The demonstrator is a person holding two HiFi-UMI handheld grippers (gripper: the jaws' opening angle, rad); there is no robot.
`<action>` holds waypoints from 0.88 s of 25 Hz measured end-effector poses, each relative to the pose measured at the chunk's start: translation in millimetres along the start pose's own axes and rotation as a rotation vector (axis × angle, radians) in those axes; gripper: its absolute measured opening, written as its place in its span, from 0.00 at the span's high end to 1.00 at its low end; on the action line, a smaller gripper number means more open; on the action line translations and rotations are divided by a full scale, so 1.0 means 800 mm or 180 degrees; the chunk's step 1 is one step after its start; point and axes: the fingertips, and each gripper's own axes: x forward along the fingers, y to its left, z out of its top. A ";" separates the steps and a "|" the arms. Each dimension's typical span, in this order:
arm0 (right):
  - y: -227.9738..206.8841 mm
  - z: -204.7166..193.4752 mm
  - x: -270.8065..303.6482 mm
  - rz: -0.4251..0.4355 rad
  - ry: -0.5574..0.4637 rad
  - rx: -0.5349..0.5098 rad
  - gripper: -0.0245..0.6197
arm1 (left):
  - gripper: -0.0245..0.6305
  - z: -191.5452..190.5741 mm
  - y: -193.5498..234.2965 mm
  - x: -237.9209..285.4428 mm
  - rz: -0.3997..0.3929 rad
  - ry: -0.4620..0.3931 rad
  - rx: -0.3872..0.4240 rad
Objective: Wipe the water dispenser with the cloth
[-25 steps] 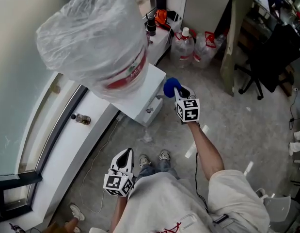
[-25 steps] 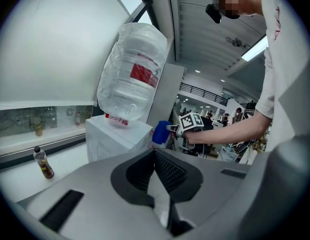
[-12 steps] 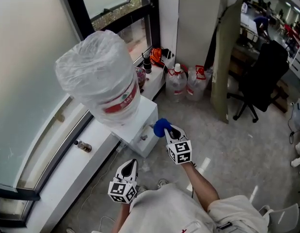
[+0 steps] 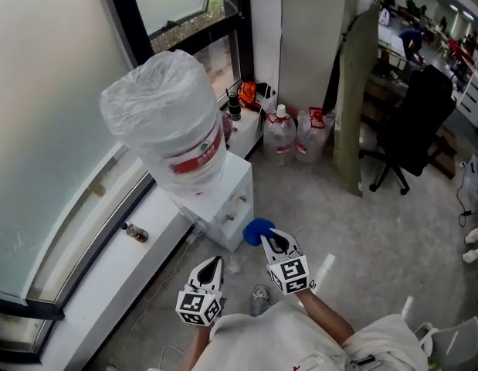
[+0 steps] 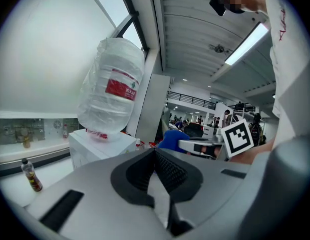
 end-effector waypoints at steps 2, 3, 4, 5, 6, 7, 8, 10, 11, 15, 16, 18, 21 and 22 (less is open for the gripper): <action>0.024 -0.004 -0.016 0.0001 -0.0011 0.0057 0.88 | 0.94 -0.005 0.001 -0.019 0.0008 -0.0009 -0.0014; 0.037 -0.006 -0.024 0.0008 -0.0016 0.0078 0.88 | 0.94 -0.007 0.002 -0.029 0.0013 -0.0014 -0.0019; 0.051 -0.008 -0.032 0.0022 -0.0015 0.0083 0.88 | 0.94 -0.010 0.001 -0.039 0.0017 -0.0019 -0.0025; 0.064 -0.011 -0.041 0.0042 -0.0009 0.0074 0.88 | 0.94 -0.013 -0.001 -0.050 0.0020 -0.0024 -0.0032; 0.078 -0.014 -0.050 0.0060 0.0002 0.0060 0.88 | 0.94 -0.016 -0.003 -0.061 0.0020 -0.0029 -0.0038; 0.091 -0.018 -0.060 0.0070 0.0014 0.0048 0.88 | 0.94 -0.020 -0.005 -0.073 0.0017 -0.0031 -0.0040; 0.104 -0.022 -0.069 0.0071 0.0020 0.0043 0.88 | 0.94 -0.024 -0.007 -0.085 0.0013 -0.0033 -0.0039; 0.125 -0.028 -0.086 0.0064 0.0011 0.0037 0.88 | 0.94 -0.032 -0.011 -0.107 0.0007 -0.0048 -0.0038; 0.136 -0.030 -0.094 0.0066 0.0006 0.0033 0.88 | 0.94 -0.037 -0.012 -0.118 0.0010 -0.0057 -0.0044; 0.187 -0.044 -0.131 0.0130 0.0020 0.0009 0.88 | 0.94 -0.061 -0.026 -0.168 0.0027 -0.0046 -0.0087; 0.198 -0.048 -0.142 0.0148 0.0027 -0.0003 0.89 | 0.94 -0.067 -0.032 -0.178 0.0025 -0.0044 -0.0097; 0.217 -0.056 -0.162 0.0183 0.0050 -0.0016 0.89 | 0.94 -0.077 -0.043 -0.197 0.0032 -0.0048 -0.0117; 0.241 -0.064 -0.183 0.0231 0.0063 -0.0028 0.89 | 0.94 -0.084 -0.053 -0.223 0.0052 -0.0069 -0.0133; 0.246 -0.065 -0.188 0.0240 0.0061 -0.0031 0.89 | 0.94 -0.086 -0.056 -0.228 0.0054 -0.0074 -0.0133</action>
